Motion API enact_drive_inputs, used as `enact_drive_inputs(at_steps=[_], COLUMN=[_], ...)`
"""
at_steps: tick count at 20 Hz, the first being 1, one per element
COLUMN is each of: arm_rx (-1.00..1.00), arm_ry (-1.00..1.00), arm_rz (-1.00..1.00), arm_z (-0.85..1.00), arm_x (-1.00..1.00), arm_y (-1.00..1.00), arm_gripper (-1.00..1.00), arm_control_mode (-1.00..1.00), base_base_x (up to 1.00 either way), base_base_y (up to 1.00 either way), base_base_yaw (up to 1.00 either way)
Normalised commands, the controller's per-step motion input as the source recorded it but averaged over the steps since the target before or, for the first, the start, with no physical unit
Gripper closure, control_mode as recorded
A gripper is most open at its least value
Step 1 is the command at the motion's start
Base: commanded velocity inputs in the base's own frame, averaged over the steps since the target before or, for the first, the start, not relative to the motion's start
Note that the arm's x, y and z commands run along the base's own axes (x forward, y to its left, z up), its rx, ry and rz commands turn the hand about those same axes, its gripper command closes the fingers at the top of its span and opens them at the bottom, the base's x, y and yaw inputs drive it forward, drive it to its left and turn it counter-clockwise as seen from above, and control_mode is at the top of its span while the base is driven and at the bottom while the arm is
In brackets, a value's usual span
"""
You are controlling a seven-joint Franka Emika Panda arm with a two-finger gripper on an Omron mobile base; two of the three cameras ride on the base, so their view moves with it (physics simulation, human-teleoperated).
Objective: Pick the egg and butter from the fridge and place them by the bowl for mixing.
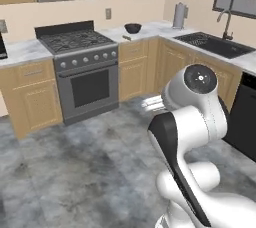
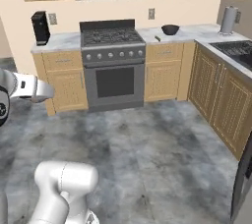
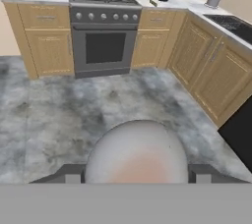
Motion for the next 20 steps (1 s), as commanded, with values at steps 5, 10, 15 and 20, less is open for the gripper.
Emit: enact_drive_inputs(at_steps=[5,10,15,20], arm_rx=[0.0,0.0,0.0,0.0], arm_ry=[0.0,0.0,0.0,0.0], arm_rz=[0.0,0.0,0.0,0.0], arm_z=[0.0,0.0,0.0,0.0], arm_x=[0.0,0.0,0.0,0.0], arm_y=[0.0,0.0,0.0,0.0], arm_gripper=[1.0,1.0,1.0,1.0], arm_control_mode=[1.0,1.0,1.0,1.0], base_base_x=[1.0,1.0,1.0,1.0], base_base_y=[-0.21,-0.81,-0.79,-0.11], base_base_yaw=[0.07,0.02,0.07,0.04])
